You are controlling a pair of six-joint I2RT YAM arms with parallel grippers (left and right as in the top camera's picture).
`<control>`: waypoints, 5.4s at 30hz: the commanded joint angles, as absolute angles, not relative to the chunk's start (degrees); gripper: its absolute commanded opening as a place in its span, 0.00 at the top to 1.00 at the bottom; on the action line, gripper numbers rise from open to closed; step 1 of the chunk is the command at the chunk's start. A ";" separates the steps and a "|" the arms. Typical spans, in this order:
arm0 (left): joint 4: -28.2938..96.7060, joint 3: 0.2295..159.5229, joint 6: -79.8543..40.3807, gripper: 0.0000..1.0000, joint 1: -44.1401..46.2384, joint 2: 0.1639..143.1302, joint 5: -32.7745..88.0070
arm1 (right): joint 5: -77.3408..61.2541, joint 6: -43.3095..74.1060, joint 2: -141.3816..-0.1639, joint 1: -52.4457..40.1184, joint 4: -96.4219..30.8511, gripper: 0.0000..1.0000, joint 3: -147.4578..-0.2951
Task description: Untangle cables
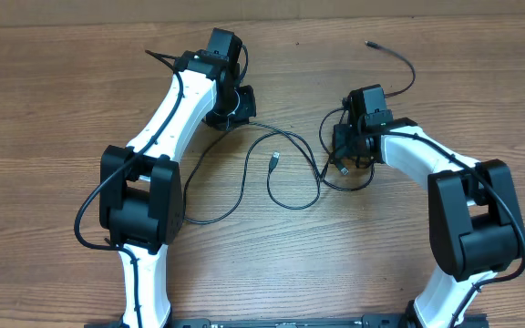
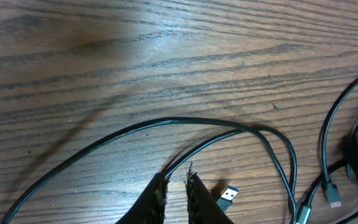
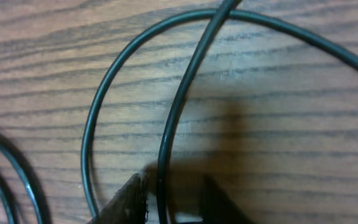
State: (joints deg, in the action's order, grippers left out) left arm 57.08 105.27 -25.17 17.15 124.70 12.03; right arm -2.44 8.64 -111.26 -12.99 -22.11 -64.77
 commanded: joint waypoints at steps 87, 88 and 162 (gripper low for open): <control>52.42 98.98 -87.44 0.60 42.78 122.54 -2.74 | 4.23 31.09 -79.48 -0.99 -78.13 0.32 -85.89; 51.99 98.48 -87.46 0.61 42.78 122.54 -2.74 | 4.23 31.09 -79.48 -0.99 -78.13 0.32 -85.89; 43.20 91.64 -65.56 0.59 40.21 122.26 1.06 | 4.23 31.09 -79.53 -0.99 -77.23 0.30 -85.86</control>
